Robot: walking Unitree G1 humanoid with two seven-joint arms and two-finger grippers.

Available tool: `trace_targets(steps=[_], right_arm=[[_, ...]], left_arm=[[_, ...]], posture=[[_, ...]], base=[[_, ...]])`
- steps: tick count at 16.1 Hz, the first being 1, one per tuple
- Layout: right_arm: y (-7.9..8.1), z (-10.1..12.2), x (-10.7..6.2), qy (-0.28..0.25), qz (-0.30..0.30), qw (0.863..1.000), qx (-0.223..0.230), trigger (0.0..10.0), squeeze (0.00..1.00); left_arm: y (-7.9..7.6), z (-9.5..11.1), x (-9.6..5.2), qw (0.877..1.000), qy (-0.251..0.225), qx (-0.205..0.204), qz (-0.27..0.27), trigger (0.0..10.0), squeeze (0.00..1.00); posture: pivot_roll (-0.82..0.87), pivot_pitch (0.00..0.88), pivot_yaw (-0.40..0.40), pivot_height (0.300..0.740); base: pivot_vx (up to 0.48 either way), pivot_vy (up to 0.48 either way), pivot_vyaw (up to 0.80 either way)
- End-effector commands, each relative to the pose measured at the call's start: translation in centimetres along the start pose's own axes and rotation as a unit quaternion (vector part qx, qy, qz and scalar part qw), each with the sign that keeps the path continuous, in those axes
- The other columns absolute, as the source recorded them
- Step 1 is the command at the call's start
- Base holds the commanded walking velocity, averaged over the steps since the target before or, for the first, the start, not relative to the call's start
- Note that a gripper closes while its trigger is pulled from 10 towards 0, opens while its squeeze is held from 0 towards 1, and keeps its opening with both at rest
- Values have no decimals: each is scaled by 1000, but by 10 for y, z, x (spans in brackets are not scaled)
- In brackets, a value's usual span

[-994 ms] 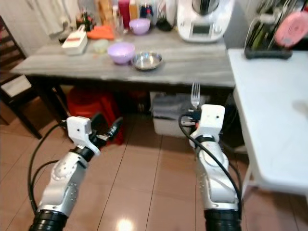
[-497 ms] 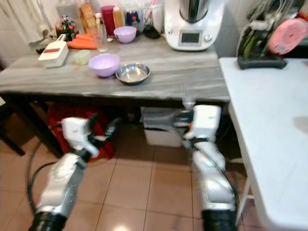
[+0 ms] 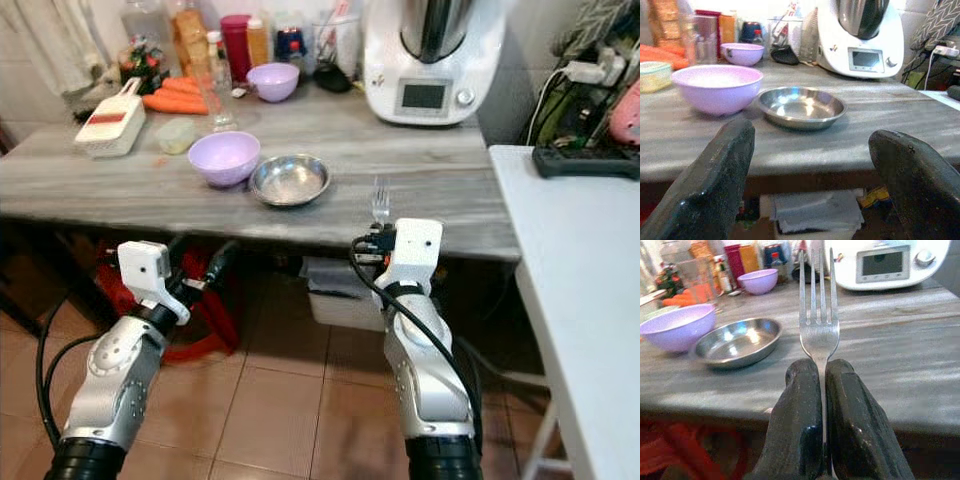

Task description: Setting the table

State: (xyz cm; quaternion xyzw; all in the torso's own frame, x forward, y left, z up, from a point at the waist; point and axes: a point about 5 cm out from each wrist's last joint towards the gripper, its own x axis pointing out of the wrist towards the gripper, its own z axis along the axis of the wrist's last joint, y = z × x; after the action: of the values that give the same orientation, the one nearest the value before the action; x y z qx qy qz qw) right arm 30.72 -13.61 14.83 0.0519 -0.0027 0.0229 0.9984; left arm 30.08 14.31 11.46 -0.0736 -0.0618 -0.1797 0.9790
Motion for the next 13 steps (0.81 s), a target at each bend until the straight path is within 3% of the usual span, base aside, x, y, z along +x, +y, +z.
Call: trace_targets(steps=[1,9,13], right_arm=[[-4,4,0,-8,-10,1000,-3,10000,0],[-5,3,1,-5,-12,1000,-4,10000,0],[-6,1,0,-5,-15,1000,-6,10000,0]], left_arm=[[-4,1,3,1000,1,1,-10,10000,0],[-4,0,2,1000,4,3,-7,10000,0],[2,-1,-8,1000,6,6,7,10000,0]], posture=[[-57,42,48,740],[-57,42,48,740],[-57,39,50,740]], base=[[454,0,0],[417,0,0],[0,0,0]])
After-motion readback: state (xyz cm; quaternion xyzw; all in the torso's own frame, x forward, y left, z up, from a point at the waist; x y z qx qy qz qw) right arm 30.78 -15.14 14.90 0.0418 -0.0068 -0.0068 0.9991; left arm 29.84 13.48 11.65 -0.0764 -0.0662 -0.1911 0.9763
